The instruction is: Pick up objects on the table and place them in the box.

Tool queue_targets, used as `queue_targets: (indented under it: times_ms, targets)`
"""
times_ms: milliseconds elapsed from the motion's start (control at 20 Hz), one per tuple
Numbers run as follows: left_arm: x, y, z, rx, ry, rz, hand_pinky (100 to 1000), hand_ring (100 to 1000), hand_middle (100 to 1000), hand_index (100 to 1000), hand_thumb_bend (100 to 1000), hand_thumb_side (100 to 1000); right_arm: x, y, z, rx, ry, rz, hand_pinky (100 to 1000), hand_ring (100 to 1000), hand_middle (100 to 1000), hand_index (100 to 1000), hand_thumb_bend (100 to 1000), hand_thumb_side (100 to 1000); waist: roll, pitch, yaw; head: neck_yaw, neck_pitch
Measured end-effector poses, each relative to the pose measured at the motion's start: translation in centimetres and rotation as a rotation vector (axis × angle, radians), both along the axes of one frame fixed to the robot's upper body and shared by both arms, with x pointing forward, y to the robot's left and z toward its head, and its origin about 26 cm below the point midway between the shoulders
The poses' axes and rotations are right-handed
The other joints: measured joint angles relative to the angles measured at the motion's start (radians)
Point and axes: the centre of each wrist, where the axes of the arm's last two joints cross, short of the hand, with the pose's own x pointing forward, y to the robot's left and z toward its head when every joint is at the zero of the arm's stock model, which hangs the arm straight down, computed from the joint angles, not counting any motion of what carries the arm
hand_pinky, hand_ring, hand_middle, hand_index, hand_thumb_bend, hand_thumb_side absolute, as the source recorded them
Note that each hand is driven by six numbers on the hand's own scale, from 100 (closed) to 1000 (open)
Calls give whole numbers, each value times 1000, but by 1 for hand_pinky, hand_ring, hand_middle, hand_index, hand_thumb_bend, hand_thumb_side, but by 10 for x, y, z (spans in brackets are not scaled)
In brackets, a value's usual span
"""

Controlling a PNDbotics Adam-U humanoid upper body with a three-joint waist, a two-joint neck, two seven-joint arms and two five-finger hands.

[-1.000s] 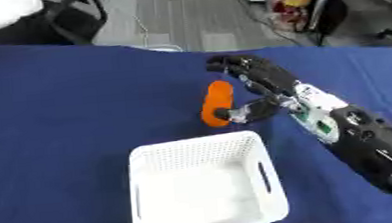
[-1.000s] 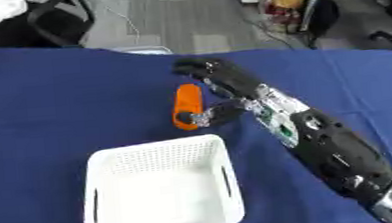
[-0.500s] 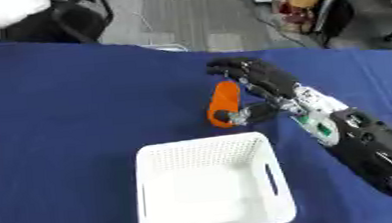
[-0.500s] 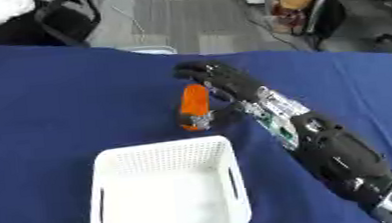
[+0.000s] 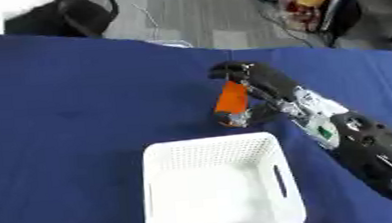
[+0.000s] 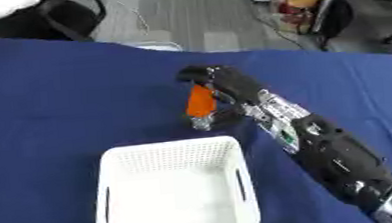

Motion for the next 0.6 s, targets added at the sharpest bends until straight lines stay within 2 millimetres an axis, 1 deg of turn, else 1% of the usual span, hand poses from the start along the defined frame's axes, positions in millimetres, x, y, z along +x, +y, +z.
queue_targets:
  times_ms: [250,350,450,550,600]
  targets:
    - [0,-1,2,1,-6,-2,893,798,883,889,181,938,0,-3,-4,22,-9,6,394,618,779,865,517,1000,0,4,0,0,0]
    - [0,-1,2,2,-6,-2,894,798,883,889,181,938,0,-5,-6,27,-12,2,356,585,750,849,517,1000,0,6,1,0,0]
    - [0,-1,2,2,-6,-2,894,798,883,889,181,938,0,-6,-6,30,-17,-3,253,525,697,810,522,1000,0,7,1,0,-1]
    - [0,-1,2,2,-6,-2,894,798,883,889,181,938,0,-8,-7,36,-24,-5,128,468,646,771,525,1000,0,10,2,0,-1]
    - [0,-1,2,2,-6,-3,894,798,883,889,181,938,1,-9,-8,38,-27,-6,100,443,625,751,528,1000,0,12,2,0,-1]
